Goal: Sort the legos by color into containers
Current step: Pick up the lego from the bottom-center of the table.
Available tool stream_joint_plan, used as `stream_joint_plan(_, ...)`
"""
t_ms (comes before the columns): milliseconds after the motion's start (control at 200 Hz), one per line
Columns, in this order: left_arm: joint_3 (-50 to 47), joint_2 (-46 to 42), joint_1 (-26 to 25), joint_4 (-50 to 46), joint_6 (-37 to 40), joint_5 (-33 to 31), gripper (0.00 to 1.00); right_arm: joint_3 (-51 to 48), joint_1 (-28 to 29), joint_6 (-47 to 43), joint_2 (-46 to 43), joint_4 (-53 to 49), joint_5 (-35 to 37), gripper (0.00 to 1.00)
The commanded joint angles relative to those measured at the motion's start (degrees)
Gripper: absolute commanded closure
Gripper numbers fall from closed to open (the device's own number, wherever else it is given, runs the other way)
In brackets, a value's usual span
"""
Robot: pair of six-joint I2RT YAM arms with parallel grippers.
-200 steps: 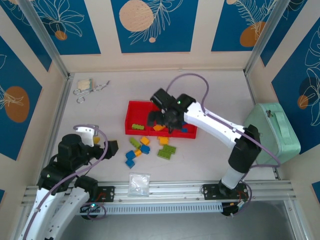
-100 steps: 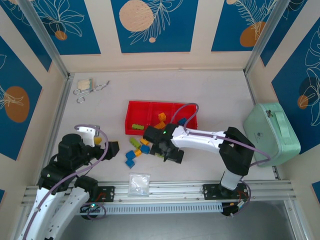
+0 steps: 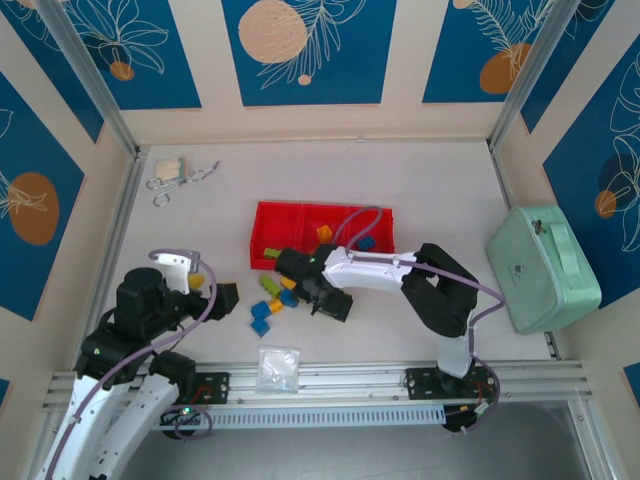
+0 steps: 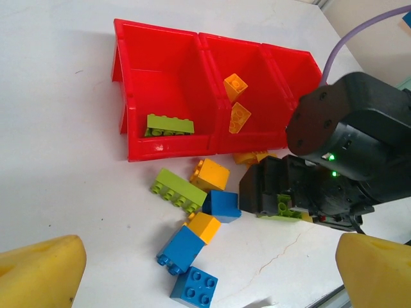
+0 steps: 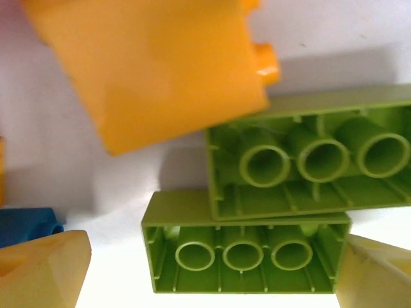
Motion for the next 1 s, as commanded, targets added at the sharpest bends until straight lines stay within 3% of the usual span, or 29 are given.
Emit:
stream_joint_plan(0,-0.23,-0.88,-0.56,1.26,1.44,1.04,0.01,1.2,0.16,-1.09,2.34,-1.21,-0.61,0.07)
stream_joint_plan(700,-0.32,-0.59,-0.63,1.47,1.53,0.96,0.01,-1.54,-0.17,-5.24,2.31,-3.96,1.03,0.31)
stream_joint_plan(875,-0.32,-0.62,-0.63,1.48,1.45,0.54,0.01,-0.33,0.72,-8.61,-0.59,-5.7,2.76,0.47)
stream_joint_plan(995,-0.32,-0.85,-0.62,1.47,1.45,-0.02,0.01,3.68,1.87,-12.49,-4.57,-8.55,6.68,0.53)
